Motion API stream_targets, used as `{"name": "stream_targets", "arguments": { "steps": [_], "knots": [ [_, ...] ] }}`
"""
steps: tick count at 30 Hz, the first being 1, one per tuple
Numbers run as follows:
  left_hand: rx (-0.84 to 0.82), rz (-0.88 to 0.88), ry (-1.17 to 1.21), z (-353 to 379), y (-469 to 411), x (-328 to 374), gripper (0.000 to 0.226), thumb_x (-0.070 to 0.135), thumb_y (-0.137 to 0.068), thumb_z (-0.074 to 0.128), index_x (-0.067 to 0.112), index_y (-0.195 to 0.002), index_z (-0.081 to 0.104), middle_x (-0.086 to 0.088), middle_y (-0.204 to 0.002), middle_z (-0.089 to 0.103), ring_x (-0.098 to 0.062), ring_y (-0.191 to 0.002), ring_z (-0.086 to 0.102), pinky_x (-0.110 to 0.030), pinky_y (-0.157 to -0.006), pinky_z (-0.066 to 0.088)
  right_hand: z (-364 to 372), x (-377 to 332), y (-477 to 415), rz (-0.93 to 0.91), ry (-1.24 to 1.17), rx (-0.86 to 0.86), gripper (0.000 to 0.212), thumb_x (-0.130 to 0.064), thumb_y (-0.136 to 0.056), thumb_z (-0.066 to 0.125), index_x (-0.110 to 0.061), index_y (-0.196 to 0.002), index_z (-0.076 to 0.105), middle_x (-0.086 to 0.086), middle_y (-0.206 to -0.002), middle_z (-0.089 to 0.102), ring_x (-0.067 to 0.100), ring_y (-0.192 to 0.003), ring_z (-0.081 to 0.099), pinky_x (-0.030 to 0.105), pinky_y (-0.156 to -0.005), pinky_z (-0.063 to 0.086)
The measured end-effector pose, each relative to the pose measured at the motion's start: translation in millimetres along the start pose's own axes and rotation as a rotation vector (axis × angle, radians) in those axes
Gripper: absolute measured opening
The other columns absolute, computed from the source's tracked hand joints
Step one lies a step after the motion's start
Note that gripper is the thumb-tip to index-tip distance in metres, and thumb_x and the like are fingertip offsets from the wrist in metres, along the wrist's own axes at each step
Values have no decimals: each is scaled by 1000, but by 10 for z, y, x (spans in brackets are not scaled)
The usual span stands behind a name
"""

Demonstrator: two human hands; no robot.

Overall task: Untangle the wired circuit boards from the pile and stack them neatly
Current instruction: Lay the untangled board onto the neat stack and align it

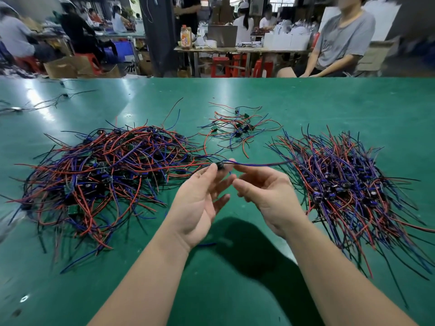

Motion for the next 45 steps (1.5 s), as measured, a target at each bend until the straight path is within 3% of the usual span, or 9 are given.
{"name": "stream_targets", "arguments": {
  "steps": [2, 7, 10, 12, 16, 24, 30, 36, 45],
  "knots": [
    [39, 35, -91, -30, -2, 15, 13, 32, -82, 57, 26, -93, 55, 12, -91, 73, -1, -74, 65, -26, -68, 42, -59, 34, 8, 34, -150, 89, 24, -20, -64, 72, -23, -88, 75, 0, -66, 65, 7, -53, 53, 17, -51, 41],
    [-56, 81, -260, 37, 33, -21, 26, 16, -60, 82, 22, -82, 70, 13, -81, 70, -1, -70, 63, -24, -70, 46, -132, 110, -8, 160, -428, 154, 14, -17, -71, 63, -16, -70, 76, -1, -63, 67, 6, -53, 60, 13, -53, 47],
    [-173, 108, -163, 116, 71, 23, 28, -7, -65, 73, 19, -74, 77, 3, -83, 74, -10, -73, 69, -19, -67, 54, -115, 133, -18, 251, -525, 78, 17, -17, -73, 60, -14, -63, 74, 1, -58, 62, 6, -46, 56, 13, -47, 46],
    [-161, 61, -124, 94, 50, 28, 13, 5, -74, 67, 14, -77, 75, -4, -84, 75, -12, -67, 70, -20, -60, 55, -81, 121, -5, 288, -554, -11, 20, -16, -74, 58, -14, -62, 73, 1, -57, 59, 4, -43, 52, 13, -43, 44],
    [-97, -78, -272, 42, 62, -92, 35, 41, -67, 65, 10, -81, 71, -8, -70, 71, -13, -53, 67, -20, -48, 52, -45, 109, 28, 308, -415, -137, 19, -15, -75, 58, -12, -63, 73, 2, -56, 58, 4, -44, 52, 12, -46, 45],
    [-59, -97, -465, 27, 87, -264, 7, 0, -74, 74, 3, -80, 70, -14, -72, 72, -18, -57, 68, -22, -52, 53, -364, 133, -26, 298, -72, 11, 10, -11, -67, 69, -4, -74, 65, 3, -54, 60, 7, -47, 55, 13, -42, 37],
    [-207, -104, -495, 186, 152, -238, 28, 17, -57, 78, 5, -82, 71, -13, -75, 73, -19, -61, 69, -24, -58, 56, -827, -64, -75, 202, -263, 196, 11, -11, -63, 67, -15, -54, 68, -4, -50, 56, 5, -42, 51, 11, -37, 35],
    [-306, -145, -575, 275, 215, -324, 7, 8, -71, 74, 10, -78, 72, -9, -74, 73, -16, -62, 69, -23, -58, 55, -941, -77, -86, 171, -309, 304, 16, -18, -64, 69, -21, -49, 65, -4, -57, 65, 8, -55, 66, 13, -42, 43],
    [-310, -167, -584, 273, 208, -404, 8, 3, -76, 74, 10, -77, 69, -10, -74, 72, -16, -61, 69, -23, -58, 56, -1103, -74, -29, 94, -183, 499, 33, -4, -81, 70, -17, -61, 46, -6, -49, 60, 10, -43, 61, 14, -38, 41]
  ]
}}
Point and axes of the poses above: each hand's wrist, its own y-axis away from the middle knuckle, its own z-axis out of the palm, x = y × z, the point moved 10 cm from there along -y, towards the middle knuckle
